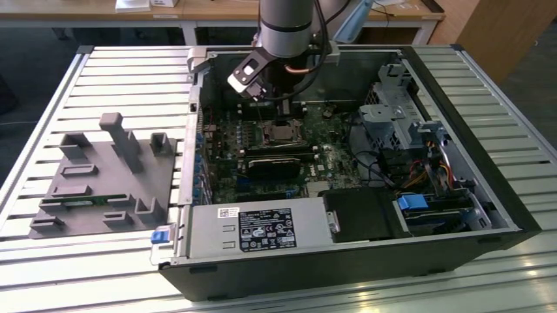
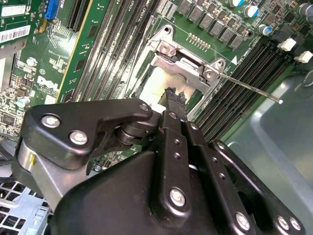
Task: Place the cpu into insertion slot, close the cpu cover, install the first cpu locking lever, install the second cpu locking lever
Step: 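Close the cpu cover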
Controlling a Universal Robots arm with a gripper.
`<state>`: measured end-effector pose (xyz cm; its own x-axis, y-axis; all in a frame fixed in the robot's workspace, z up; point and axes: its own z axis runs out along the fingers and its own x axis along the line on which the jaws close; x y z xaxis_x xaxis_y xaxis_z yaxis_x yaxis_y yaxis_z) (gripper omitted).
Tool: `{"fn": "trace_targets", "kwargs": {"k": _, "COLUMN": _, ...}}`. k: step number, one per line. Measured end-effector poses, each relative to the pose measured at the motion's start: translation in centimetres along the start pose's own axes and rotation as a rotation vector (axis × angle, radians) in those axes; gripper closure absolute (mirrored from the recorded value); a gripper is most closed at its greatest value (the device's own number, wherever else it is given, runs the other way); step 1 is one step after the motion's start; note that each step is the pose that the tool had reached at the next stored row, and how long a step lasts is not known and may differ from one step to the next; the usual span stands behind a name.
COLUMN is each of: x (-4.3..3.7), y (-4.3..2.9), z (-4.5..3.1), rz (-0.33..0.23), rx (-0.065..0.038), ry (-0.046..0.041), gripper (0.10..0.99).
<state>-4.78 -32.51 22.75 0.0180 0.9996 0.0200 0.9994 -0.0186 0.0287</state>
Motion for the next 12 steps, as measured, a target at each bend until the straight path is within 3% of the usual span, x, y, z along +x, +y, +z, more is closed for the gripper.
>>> {"fn": "trace_targets", "kwargs": {"k": 12, "x": -0.03, "y": -0.69, "z": 1.04, "rz": -0.001, "rx": 0.000, "ry": 0.0001, "gripper": 0.980}}
